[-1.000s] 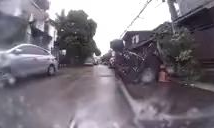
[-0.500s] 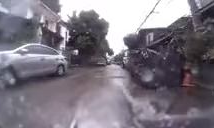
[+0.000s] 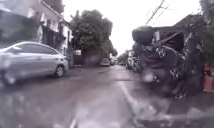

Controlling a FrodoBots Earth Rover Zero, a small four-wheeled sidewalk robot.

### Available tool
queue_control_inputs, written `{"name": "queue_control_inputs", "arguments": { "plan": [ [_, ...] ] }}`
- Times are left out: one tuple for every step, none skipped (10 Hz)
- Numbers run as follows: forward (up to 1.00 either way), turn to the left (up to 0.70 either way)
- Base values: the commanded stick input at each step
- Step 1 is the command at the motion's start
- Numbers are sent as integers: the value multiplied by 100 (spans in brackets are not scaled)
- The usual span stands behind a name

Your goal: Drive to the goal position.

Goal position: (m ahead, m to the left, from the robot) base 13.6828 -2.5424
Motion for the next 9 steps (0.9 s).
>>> {"name": "queue_control_inputs", "arguments": {
  "plan": [
    [100, 23],
    [100, 4],
    [100, 0],
    [100, 0],
    [100, 0],
    [100, 0],
    [100, -8],
    [100, -17],
    [100, 0]
  ]
}}
